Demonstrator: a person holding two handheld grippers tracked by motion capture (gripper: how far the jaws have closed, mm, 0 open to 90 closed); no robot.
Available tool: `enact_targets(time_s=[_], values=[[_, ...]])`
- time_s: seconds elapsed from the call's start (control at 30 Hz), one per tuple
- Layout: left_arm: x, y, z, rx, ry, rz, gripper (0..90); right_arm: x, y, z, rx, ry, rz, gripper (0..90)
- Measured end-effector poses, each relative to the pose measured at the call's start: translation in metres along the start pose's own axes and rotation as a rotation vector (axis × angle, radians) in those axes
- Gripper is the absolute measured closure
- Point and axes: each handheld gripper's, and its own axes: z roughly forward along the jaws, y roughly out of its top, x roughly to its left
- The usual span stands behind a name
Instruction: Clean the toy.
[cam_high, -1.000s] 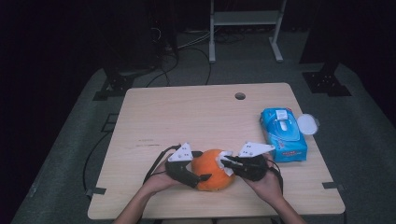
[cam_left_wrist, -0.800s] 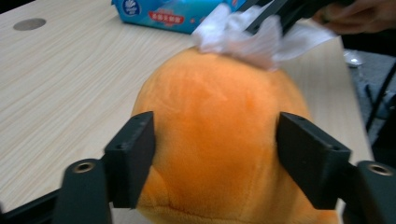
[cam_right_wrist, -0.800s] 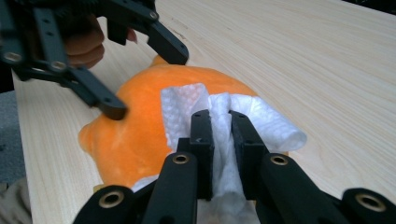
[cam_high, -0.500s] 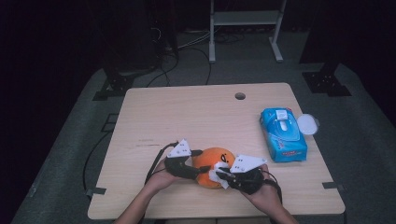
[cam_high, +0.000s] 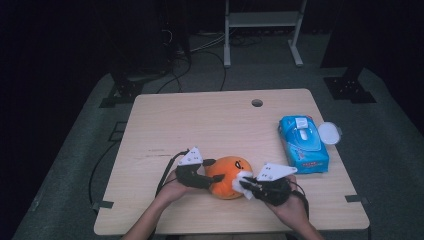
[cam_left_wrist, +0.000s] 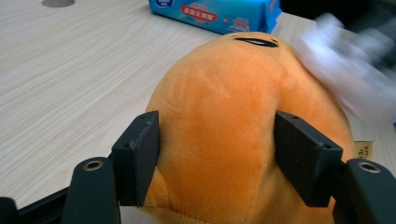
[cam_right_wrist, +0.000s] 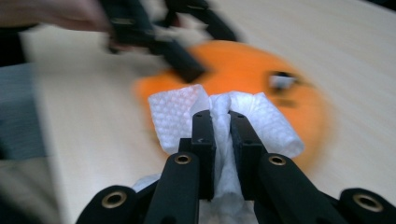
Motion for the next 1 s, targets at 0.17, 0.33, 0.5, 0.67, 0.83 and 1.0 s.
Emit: enact_targets(time_s=[0.17, 0.33, 0.5, 0.67, 0.83, 1.0], values=[[0.002, 0.0, 0.0, 0.002, -0.002, -0.006, 33.4, 0.016, 0.003, 0.011, 0.041, -0.008, -0.082, 81.6], [0.003, -0.002, 0.0, 0.004, -0.014, -0.005, 33.6, -0.012, -0.003, 0.001, 0.007, -0.035, 0.017, 81.7], [0.004, -0.002, 0.0, -0.002, -0.022, -0.009, 33.4, -0.029, -0.008, -0.004, -0.008, -0.067, 0.083, 81.7], [0.003, -0.003, 0.0, -0.004, -0.02, -0.006, 33.1, -0.037, -0.014, -0.005, -0.006, -0.081, 0.13, 81.9], [0.001, -0.002, 0.001, 0.01, -0.023, 0.012, 32.6, -0.02, -0.008, -0.003, -0.013, -0.049, 0.074, 82.0], [0.002, -0.003, 0.0, 0.012, -0.034, 0.016, 32.8, -0.021, -0.006, -0.001, -0.021, -0.057, 0.065, 82.0]])
